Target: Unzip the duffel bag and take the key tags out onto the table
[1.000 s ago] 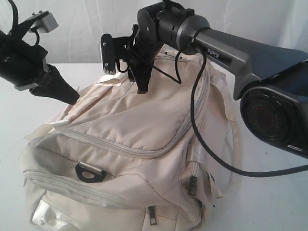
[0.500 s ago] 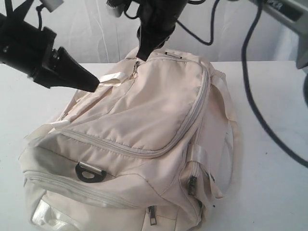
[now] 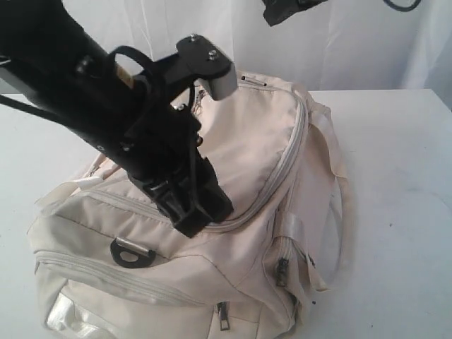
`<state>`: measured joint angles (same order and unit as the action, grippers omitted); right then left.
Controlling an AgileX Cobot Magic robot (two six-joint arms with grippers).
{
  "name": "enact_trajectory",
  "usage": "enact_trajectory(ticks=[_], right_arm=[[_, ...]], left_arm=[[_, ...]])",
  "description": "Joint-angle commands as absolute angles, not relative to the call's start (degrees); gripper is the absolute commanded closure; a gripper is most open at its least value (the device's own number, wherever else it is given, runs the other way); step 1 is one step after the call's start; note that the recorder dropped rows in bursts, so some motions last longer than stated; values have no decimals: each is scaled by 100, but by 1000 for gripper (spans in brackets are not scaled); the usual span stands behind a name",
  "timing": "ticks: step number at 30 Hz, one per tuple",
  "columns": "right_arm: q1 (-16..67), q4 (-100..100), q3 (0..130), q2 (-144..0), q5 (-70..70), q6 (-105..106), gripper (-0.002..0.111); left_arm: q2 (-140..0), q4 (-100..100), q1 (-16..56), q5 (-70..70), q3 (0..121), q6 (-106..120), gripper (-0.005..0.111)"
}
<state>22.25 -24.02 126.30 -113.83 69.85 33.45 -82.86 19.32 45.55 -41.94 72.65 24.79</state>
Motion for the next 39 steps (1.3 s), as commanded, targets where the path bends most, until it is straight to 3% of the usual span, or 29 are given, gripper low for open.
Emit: enact_trajectory(ticks=[1, 9, 10, 13, 15, 31, 39], right_arm=[[2149, -2512, 12134, -10780, 6996, 3307, 108], [2138, -2501, 11071, -10158, 6996, 3637, 108], [2138, -2501, 11017, -10118, 6996, 3689, 108], [2103, -2492, 10880, -10056, 6996, 3742, 108], [2094, -2492, 10854, -10026, 6996, 3742, 108], [2094, -2492, 10854, -9991, 6996, 3766, 108], [2094, -2504, 10854, -9991, 6996, 3766, 108]], left_arm=[[-8464, 1884, 4694, -4683, 7276, 2039, 29], [-9111, 1854, 4704, -4956, 7276, 2185, 40], [-9180, 1785, 4704, -4991, 7276, 2236, 46], [-9368, 1250, 4704, -5166, 7276, 2157, 78], [-9408, 880, 4704, -5364, 7276, 2024, 106], [-8862, -1950, 4704, -6996, 7255, 1131, 107], [-8659, -1509, 4669, -6734, 6691, 1213, 107]])
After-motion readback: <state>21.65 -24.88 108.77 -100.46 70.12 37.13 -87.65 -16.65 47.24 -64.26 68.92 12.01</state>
